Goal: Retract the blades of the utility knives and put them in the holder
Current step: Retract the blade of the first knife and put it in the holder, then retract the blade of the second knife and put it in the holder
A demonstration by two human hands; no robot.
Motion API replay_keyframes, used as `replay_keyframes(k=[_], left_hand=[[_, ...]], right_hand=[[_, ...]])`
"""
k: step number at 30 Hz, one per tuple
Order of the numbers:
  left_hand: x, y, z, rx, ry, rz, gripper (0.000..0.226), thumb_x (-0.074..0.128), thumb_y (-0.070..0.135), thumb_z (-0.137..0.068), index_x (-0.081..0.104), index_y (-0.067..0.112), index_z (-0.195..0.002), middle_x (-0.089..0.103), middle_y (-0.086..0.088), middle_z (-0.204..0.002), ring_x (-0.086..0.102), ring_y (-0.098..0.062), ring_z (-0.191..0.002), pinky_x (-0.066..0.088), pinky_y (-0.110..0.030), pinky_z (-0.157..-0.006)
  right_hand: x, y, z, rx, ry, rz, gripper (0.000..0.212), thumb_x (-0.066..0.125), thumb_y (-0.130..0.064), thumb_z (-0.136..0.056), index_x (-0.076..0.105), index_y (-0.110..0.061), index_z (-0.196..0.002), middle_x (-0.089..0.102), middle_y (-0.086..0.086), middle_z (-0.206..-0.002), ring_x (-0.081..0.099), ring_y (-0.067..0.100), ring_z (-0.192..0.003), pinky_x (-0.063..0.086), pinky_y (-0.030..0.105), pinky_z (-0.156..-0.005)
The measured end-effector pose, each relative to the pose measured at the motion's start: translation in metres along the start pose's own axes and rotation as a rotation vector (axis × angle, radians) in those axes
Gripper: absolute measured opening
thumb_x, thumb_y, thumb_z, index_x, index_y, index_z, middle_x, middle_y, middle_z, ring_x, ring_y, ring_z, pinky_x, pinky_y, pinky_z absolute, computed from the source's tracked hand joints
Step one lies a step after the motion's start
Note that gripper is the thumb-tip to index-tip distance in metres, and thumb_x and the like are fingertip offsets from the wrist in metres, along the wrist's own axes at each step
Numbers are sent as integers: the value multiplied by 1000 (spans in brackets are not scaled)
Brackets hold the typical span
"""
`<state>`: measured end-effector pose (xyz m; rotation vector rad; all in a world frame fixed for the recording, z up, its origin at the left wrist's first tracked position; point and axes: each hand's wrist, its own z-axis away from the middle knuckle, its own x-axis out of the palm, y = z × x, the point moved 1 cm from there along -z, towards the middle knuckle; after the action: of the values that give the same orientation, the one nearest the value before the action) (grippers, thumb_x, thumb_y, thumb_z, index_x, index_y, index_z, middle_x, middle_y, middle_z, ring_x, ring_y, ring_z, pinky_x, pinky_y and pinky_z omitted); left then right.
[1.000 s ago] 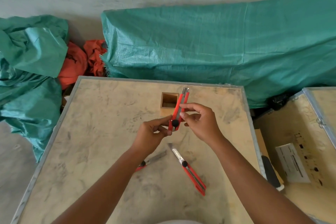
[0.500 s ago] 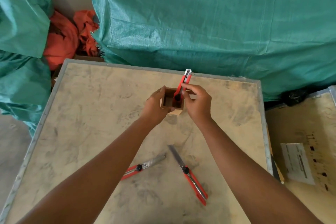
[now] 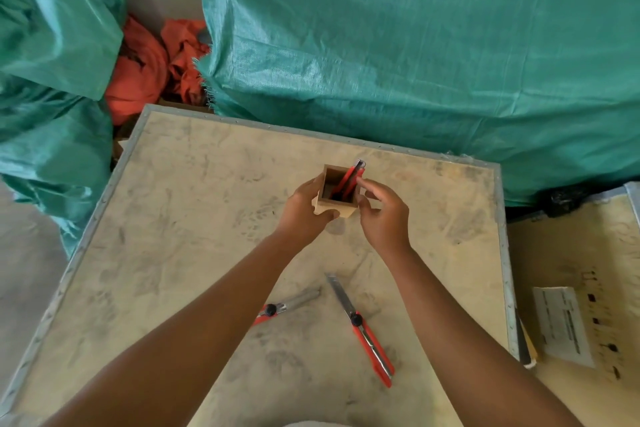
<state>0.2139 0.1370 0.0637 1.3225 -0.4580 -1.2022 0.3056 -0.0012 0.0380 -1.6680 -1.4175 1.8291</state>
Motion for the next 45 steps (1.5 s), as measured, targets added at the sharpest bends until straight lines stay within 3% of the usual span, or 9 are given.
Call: replay_keyframes(k=[5, 7, 10, 13, 18, 29, 33, 39, 45], left_hand=[[-16, -30, 43, -115, 18, 23, 74, 78, 17, -81, 41, 22, -145, 48, 1, -148, 50, -18, -131, 49, -30, -97], [-27, -44, 64, -156, 25, 38, 73, 77, 20, -82, 41, 23, -145, 48, 2, -148, 53, -18, -130, 51, -27, -92], [-47, -66, 100, -186, 70, 15, 64, 78, 25, -81, 50, 24, -139, 56, 6, -140, 61, -15, -119, 53, -28, -90], [-68, -91, 133, -210, 89, -35, 52, 77, 25, -82, 58, 23, -131, 65, 8, -127, 65, -15, -109, 54, -30, -89], [-93, -134, 174, -281, 111, -201, 52, 75, 21, -82, 59, 21, -131, 63, 1, -129, 58, -18, -118, 50, -33, -94], [-100, -183, 192, -151, -173, -589, 56, 75, 13, -80, 58, 20, -133, 57, -7, -124, 51, -27, -117, 48, -38, -98], [-106, -186, 192, -73, -182, -588, 40, 68, 4, -81, 69, 17, -119, 61, -11, -113, 58, -30, -106, 51, -35, -87], [-113, -180, 209, -22, -186, -481, 37, 72, 10, -81, 70, 14, -118, 64, -11, -106, 61, -21, -91, 42, -21, -78], [-125, -158, 224, 34, -118, -276, 45, 82, 17, -73, 71, 21, -116, 66, 2, -103, 65, -8, -83, 58, -23, -71]], right_hand=[[-3, -15, 49, 85, -56, -60, 34, 71, -2, -92, 72, -13, -124, 73, 5, -123, 67, 13, -107, 47, -1, -86], [2, -24, 73, 157, -117, -92, 32, 70, -4, -93, 72, -13, -124, 73, 1, -122, 67, 11, -103, 44, -4, -82], [18, -37, 108, 333, -281, -174, 28, 68, -12, -96, 73, -17, -124, 73, -5, -118, 68, 9, -104, 47, 2, -82], [42, -41, 144, 494, -480, -181, 28, 68, -16, -95, 72, -22, -123, 73, -10, -98, 69, 12, -98, 54, 22, -80], [75, -45, 196, 585, -644, -132, 41, 68, -18, -93, 64, -25, -133, 69, -4, -98, 66, 15, -94, 54, 27, -76], [123, -57, 232, 743, -472, -122, 68, 62, -15, -91, 39, -23, -154, 68, 7, -130, 69, 26, -116, 57, 48, -101], [128, -67, 234, 881, -379, -315, 59, 63, -6, -94, 46, -20, -149, 68, 3, -103, 73, 32, -105, 61, 48, -94], [124, -81, 236, 916, -221, -438, 33, 63, -10, -100, 59, -14, -132, 71, 14, -106, 76, 32, -95, 63, 48, -88], [92, -105, 222, 785, -144, -470, 23, 64, -11, -99, 67, -19, -120, 74, 12, -106, 80, 27, -86, 66, 37, -75]])
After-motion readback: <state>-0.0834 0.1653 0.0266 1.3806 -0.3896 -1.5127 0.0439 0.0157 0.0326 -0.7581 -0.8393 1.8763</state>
